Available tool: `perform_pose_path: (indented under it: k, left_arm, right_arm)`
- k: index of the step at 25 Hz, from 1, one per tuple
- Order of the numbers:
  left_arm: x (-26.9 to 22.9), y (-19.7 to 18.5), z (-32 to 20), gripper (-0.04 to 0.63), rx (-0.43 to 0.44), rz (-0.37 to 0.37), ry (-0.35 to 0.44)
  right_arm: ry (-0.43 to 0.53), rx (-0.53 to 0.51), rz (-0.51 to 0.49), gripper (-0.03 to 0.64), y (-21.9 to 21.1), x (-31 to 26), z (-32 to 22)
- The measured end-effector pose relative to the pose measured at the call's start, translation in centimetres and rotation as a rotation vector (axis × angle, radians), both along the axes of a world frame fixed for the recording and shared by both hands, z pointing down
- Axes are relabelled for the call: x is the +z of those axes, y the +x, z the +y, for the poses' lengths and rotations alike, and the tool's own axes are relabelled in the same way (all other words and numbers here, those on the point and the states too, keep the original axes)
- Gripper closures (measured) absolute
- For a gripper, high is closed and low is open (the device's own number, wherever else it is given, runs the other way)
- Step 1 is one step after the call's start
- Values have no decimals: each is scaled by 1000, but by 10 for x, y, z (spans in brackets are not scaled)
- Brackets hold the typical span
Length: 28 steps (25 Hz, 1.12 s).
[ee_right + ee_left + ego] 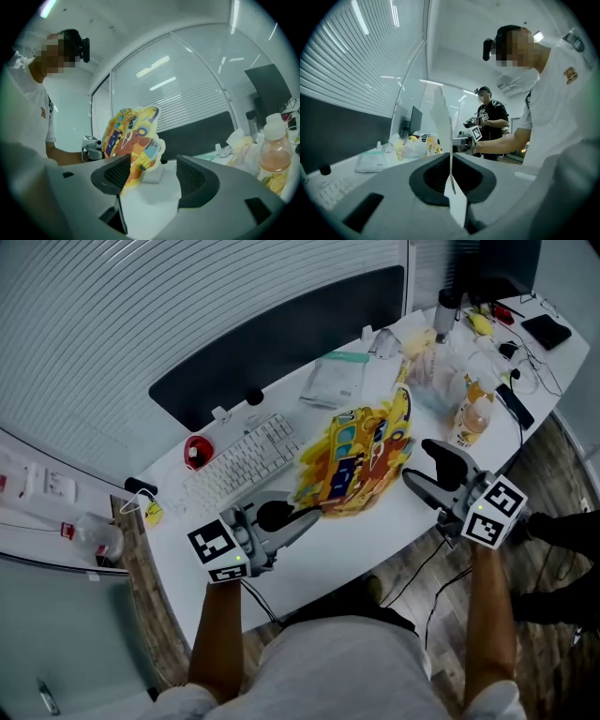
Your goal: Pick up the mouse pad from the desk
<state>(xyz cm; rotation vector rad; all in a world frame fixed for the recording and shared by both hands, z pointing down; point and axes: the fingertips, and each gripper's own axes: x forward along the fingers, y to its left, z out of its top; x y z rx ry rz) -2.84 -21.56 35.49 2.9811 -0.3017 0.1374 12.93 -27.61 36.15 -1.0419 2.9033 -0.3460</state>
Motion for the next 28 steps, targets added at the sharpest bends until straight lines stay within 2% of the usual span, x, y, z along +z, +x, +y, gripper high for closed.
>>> perform_pose_path:
  k: [8, 12, 16, 19, 23, 28]
  left_arm:
    - [-13, 3, 16, 574, 108, 73, -53]
    - [-13, 4, 16, 573, 112, 86, -67]
    - [-12, 3, 8, 572, 53, 76, -76]
    - [-12, 3, 0, 572, -23, 68, -88]
    - [-11, 8, -10, 572, -114, 65, -105]
    - [-14, 12, -21, 572, -193, 82, -105]
  right_arm:
    - [-26, -175, -185, 351, -20, -28, 9]
    - [-15, -230, -223, 357, -28, -37, 21]
    - [42, -205, -177, 484, -29, -44, 32]
    - [107, -143, -81, 539, -30, -48, 40]
    - [185, -43, 45, 570, -27, -50, 46]
    - [217, 45, 116, 583, -24, -50, 49]
